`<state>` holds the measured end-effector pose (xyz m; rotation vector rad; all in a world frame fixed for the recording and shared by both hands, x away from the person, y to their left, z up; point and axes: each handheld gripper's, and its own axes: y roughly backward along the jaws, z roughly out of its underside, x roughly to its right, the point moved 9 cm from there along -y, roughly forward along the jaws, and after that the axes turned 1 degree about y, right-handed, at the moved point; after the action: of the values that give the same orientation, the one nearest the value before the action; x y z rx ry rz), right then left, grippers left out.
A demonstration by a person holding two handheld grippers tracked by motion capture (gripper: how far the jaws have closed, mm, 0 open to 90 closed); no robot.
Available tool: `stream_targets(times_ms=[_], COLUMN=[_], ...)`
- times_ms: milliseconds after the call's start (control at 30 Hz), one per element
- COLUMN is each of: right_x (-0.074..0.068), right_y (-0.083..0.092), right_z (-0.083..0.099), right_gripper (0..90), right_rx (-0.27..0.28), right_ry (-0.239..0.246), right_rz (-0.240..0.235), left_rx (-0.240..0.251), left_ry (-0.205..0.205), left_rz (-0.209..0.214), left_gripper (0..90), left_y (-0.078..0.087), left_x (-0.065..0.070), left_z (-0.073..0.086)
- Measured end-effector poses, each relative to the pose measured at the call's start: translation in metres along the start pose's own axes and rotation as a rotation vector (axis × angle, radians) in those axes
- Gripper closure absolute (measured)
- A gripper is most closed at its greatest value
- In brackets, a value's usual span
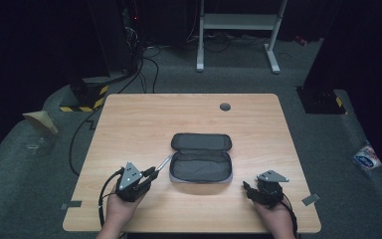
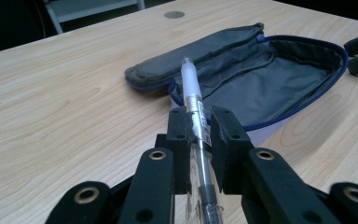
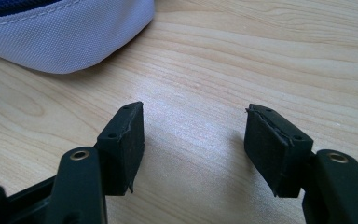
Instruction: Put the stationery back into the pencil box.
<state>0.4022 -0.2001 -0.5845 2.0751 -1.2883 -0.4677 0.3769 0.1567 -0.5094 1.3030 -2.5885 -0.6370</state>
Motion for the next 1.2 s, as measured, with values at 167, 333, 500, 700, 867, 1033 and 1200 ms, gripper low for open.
stream_targets(times_ms=[167,333,500,700,867,1033,1200], right_x=[0.000,0.000,0.000,0.000,0.000,0.000,0.000], right_y=[0.000,0.000,0.000,0.000,0.000,0.000,0.000], right_z=[0.000,0.000,0.000,0.000,0.000,0.000,0.000], right_gripper=[37.5,37.5,37.6,37.5,37.5,37.5,37.5], right_rx=[0.000,0.000,0.000,0.001,0.001,0.001,0.001], right_ry=[0.001,0.004,0.005,0.008,0.007,0.007,0.007], right_rz=[-0.002,-0.004,-0.005,-0.004,-0.003,-0.003,-0.003], left_rx=[-0.016,-0.030,-0.046,-0.052,-0.046,-0.055,-0.057], left_ry=[-0.016,-0.002,-0.017,-0.026,-0.018,-0.035,-0.059], left_rz=[0.009,0.049,0.077,0.091,0.104,0.118,0.132], left_gripper=[78.1,78.1,78.1,78.1,78.1,78.1,78.1], left_y=[-0.006,-0.012,-0.018,-0.023,-0.025,-0.030,-0.035], left_x=[0.003,0.007,0.011,0.013,0.015,0.018,0.019], left_z=[-0.002,-0.001,-0.001,-0.005,-0.009,-0.013,-0.021])
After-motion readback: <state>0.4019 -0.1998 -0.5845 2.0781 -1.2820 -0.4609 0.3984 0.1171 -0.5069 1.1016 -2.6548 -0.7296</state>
